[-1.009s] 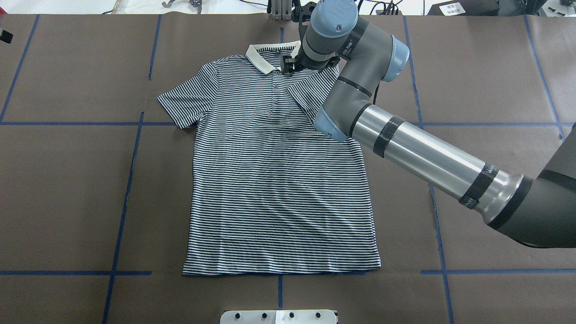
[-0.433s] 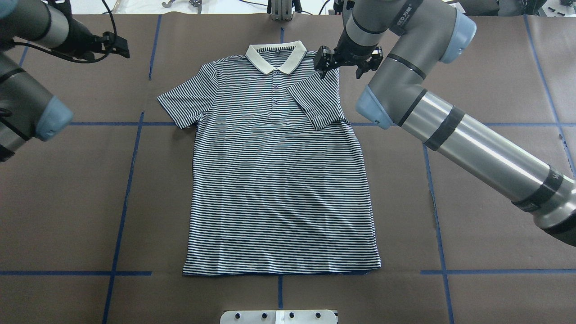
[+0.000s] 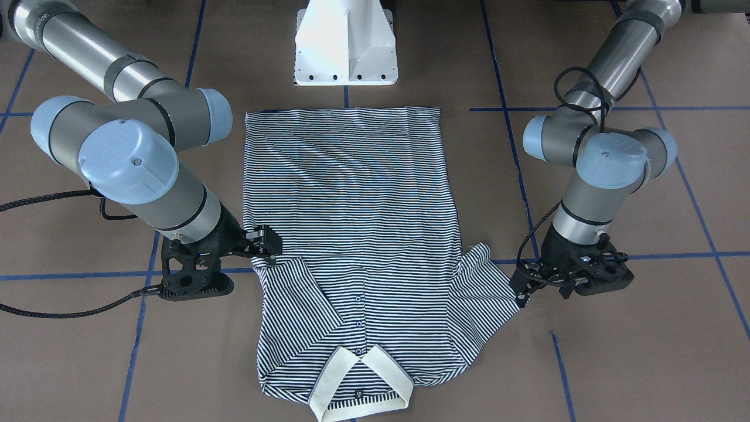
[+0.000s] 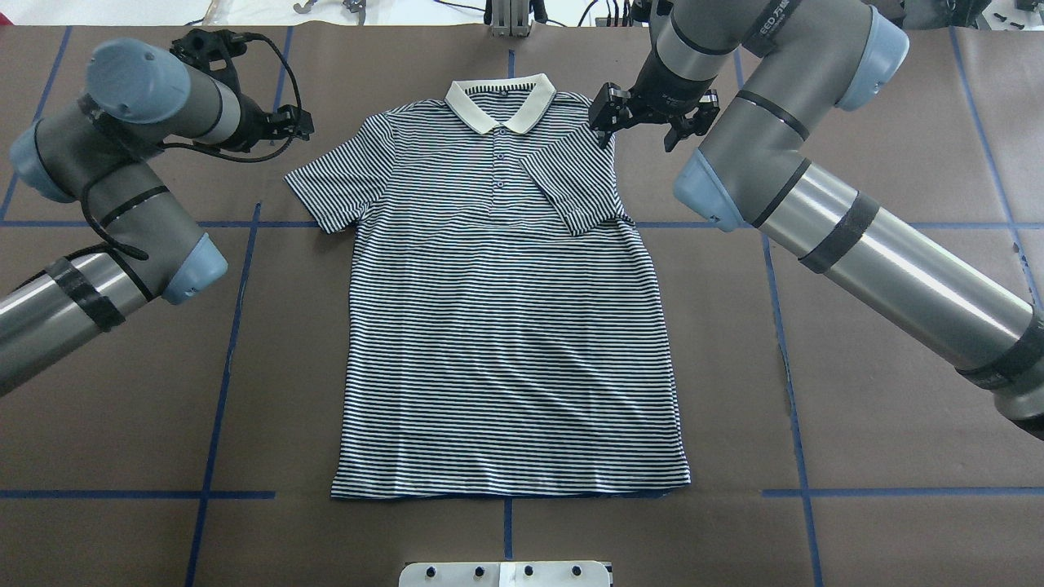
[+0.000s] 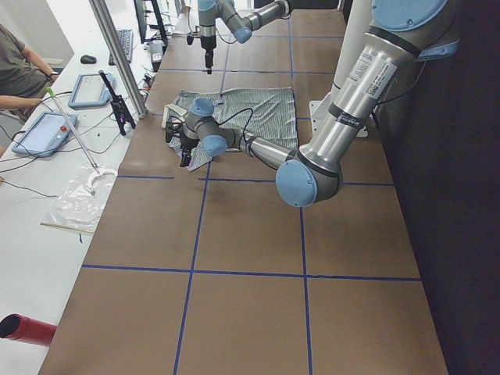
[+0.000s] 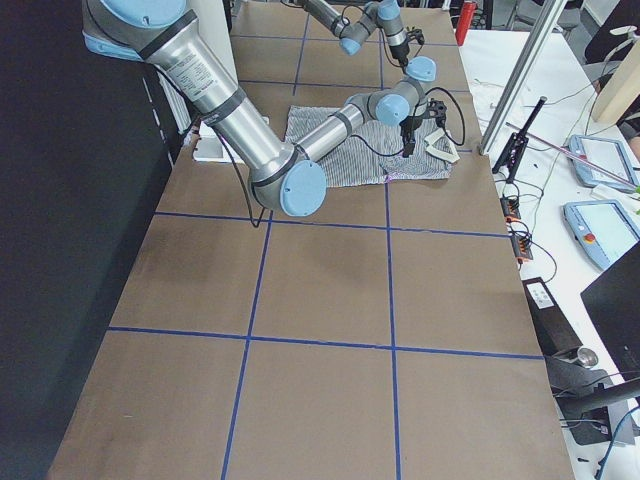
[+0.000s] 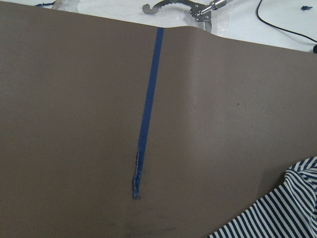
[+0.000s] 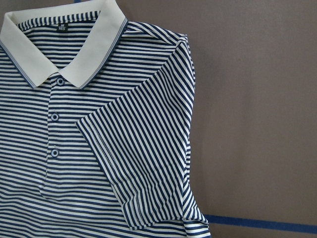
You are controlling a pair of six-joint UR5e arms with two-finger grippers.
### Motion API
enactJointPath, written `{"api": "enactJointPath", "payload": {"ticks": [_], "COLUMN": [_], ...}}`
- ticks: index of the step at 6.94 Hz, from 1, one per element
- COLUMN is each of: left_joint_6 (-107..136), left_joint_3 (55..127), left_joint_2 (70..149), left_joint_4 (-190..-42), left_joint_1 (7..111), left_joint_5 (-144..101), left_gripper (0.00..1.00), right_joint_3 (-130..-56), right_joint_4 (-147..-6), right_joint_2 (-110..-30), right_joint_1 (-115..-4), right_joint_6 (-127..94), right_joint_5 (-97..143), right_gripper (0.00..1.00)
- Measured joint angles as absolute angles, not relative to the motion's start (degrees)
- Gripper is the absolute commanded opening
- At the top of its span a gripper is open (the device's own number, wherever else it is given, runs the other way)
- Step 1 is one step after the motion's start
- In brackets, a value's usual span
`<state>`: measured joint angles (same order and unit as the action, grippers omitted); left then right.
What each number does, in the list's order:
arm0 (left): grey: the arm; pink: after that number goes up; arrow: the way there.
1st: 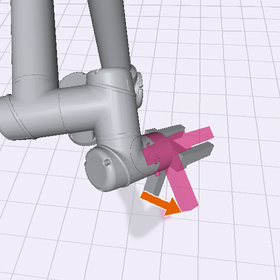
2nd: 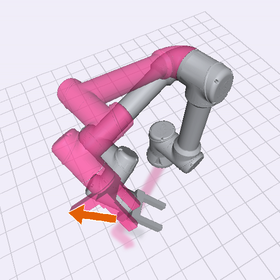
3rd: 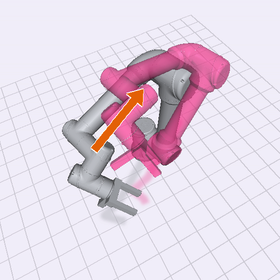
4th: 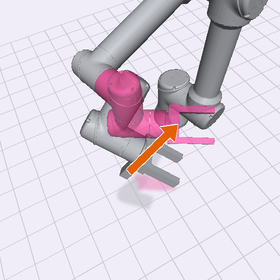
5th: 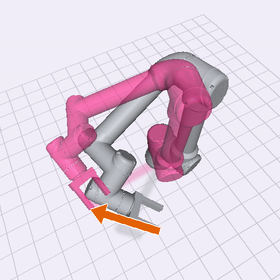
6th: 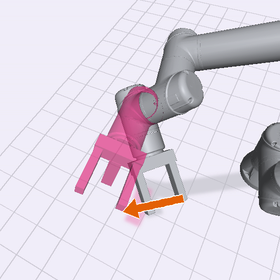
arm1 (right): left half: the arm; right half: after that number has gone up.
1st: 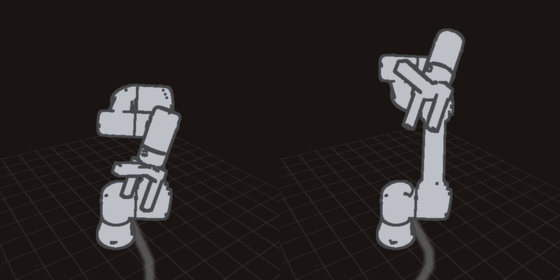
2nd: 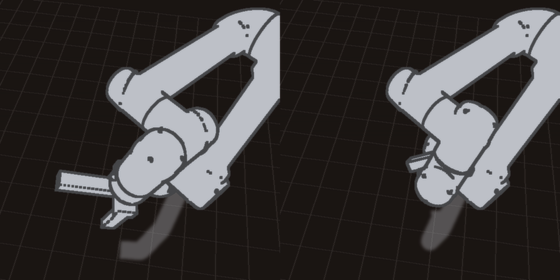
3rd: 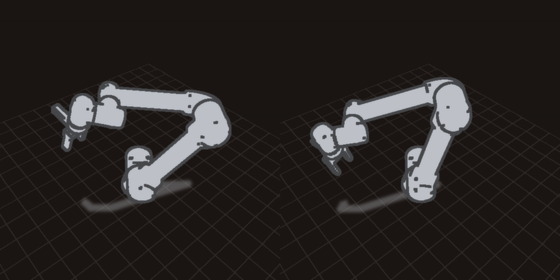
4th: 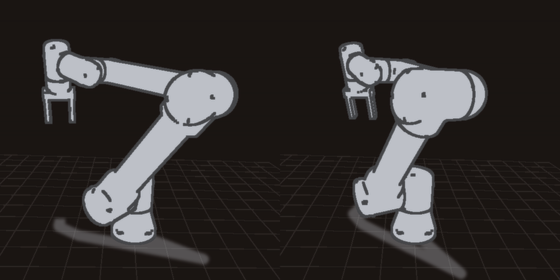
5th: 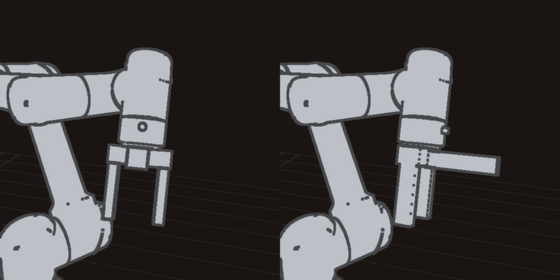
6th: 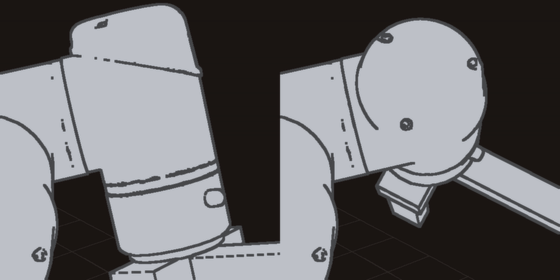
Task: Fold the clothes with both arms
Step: 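Lift the right gripper away while the left gripper moves toward the other sleeve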
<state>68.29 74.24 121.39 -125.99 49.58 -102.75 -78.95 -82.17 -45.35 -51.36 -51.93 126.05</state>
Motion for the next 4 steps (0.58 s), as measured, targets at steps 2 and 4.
{"api": "enactJointPath", "payload": {"ticks": [2, 4], "left_joint_6": [70.27, 70.23], "left_joint_3": [72.34, 70.31], "left_joint_2": [121.53, 121.77], "left_joint_4": [-126.86, -127.09], "left_joint_1": [46.61, 45.88], "left_joint_5": [-99.55, -98.24], "left_gripper": [0.98, 0.97], "right_joint_3": [-79.04, -79.06], "right_joint_4": [-82.11, -82.09], "right_joint_2": [-45.78, -45.79], "right_joint_1": [-51.39, -51.34], "right_joint_6": [-52.34, -52.53], "right_joint_5": [126.05, 126.01], "right_gripper": [1.0, 1.0]}}
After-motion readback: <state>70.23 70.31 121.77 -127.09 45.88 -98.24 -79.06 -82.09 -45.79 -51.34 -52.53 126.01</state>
